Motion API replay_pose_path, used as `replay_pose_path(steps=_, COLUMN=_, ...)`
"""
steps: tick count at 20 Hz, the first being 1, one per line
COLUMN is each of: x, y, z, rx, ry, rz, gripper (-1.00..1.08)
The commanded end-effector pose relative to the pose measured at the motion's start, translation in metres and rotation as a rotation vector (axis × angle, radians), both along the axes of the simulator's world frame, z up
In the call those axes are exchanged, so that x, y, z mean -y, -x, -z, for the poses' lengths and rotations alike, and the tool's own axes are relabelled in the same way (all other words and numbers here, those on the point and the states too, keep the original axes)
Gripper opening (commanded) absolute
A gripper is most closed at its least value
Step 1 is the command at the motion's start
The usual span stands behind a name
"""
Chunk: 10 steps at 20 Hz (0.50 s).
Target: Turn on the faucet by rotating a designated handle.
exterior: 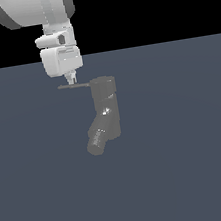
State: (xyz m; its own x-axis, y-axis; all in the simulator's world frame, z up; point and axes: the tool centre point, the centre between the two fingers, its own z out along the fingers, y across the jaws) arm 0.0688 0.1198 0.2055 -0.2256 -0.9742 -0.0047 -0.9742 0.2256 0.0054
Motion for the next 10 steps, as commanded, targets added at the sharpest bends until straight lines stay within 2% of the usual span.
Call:
replay_pose_path(steps=1, x=-0.0013, y=-0.0019, z=0.003, rx=0.003, ry=0.004, rz=0.015, gripper=-1.0)
replay_pose_path(steps=10, x=-0.0031, y=0.0031, z=0.0043, rx=0.004, ry=0.006, rz=0.019, gripper=-1.0)
